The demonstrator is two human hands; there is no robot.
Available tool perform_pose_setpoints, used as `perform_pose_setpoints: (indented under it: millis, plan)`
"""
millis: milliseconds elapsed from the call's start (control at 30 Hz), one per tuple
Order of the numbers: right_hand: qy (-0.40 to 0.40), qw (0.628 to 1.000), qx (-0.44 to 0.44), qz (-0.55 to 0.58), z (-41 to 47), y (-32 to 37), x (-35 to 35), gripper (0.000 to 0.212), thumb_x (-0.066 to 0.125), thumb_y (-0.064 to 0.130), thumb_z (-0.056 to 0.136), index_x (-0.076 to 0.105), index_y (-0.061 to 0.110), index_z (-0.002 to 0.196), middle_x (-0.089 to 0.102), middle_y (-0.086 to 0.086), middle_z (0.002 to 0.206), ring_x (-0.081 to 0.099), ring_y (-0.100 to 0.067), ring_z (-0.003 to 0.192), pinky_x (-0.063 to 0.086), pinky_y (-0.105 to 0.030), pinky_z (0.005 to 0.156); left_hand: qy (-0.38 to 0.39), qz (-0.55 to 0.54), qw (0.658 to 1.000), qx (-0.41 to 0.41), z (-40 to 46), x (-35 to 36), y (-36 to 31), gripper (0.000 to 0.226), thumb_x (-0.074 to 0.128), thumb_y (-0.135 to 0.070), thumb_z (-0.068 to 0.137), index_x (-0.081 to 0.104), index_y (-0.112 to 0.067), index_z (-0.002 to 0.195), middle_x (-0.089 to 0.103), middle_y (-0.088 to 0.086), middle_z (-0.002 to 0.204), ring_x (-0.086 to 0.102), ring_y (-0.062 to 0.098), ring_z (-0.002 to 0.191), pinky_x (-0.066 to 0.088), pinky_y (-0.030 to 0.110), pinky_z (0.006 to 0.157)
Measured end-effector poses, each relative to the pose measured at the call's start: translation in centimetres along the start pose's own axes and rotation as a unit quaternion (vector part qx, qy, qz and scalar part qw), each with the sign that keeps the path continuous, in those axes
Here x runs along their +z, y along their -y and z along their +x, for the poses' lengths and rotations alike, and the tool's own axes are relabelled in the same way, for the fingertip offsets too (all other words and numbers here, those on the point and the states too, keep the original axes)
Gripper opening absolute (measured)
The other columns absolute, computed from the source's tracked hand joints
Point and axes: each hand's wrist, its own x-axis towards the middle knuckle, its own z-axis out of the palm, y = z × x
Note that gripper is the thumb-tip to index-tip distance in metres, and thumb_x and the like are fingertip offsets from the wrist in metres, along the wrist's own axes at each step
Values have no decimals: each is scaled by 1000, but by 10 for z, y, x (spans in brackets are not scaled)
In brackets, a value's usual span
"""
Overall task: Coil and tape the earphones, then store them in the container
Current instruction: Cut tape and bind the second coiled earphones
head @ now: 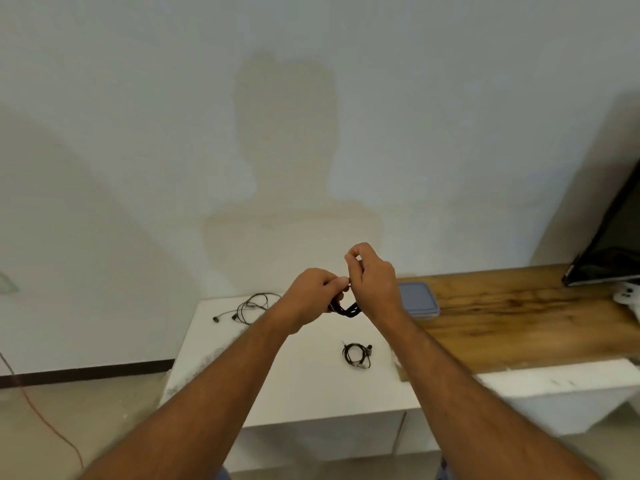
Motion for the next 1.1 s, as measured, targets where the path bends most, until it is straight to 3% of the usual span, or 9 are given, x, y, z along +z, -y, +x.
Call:
perform_pose_setpoints:
  millis: [100, 200, 433, 600, 800, 933, 1100]
  plan:
    - [-19, 999, -27, 4, 0, 28, -19, 11, 48, 21, 100, 56, 15, 95, 59, -5, 56, 57, -21, 51, 44, -38, 49, -23, -39, 999, 8, -18, -5, -25, 32, 50, -20, 99, 66, -8, 75, 57, 1, 66, 52, 12, 60, 54, 32, 73]
    - [-36, 998, -43, 14, 1, 53, -30, 10, 49, 20, 99, 56, 16, 94, 59, -8, 56, 57, -25, 52, 46, -42, 50, -53, -56, 997, 8, -33, -13, -45, 30, 49, -20, 99, 65, -3, 80, 58, 4, 67, 53, 15, 62, 56, 37, 77]
    - [-5, 993, -116, 1, 2, 101, -59, 11, 51, 24, 99, 57, 16, 95, 55, -5, 56, 54, -22, 51, 46, -36, 53, 79, -133, 986, -67, -67, -48, -81, 44, 36, -42, 103, 68, -14, 92, 63, -2, 76, 61, 15, 77, 49, 34, 83]
    - [-9, 988, -152, 11, 1, 126, -73, 11, 50, 26, 99, 56, 18, 95, 55, -2, 54, 60, -18, 51, 49, -33, 52, 113, -152, 981, -48, -83, -65, -90, 36, 42, -44, 101, 65, -19, 87, 67, -1, 86, 63, 15, 86, 45, 35, 85]
    - [-32, 989, -142, 36, -1, 133, -73, 7, 51, 24, 98, 55, 20, 95, 63, -3, 58, 63, -15, 53, 51, -34, 54, 53, -104, 993, 28, -88, -68, -95, 28, 45, -32, 102, 63, -19, 85, 59, -5, 71, 50, 13, 74, 41, 33, 87]
    - [-34, 989, -136, 51, 5, 139, -72, 7, 51, 21, 99, 57, 19, 95, 59, -1, 58, 60, -16, 53, 46, -29, 51, 14, -85, 995, 52, -84, -72, -99, 29, 46, -26, 102, 65, -16, 82, 56, -4, 67, 49, 13, 69, 41, 31, 80]
    - [-5, 990, -102, 100, 20, 139, -80, 8, 52, 21, 98, 57, 21, 91, 65, -1, 64, 63, -12, 59, 50, -30, 58, -22, -39, 997, 70, -73, -75, -108, 29, 43, -22, 103, 61, -14, 81, 51, -4, 68, 50, 10, 63, 42, 25, 72]
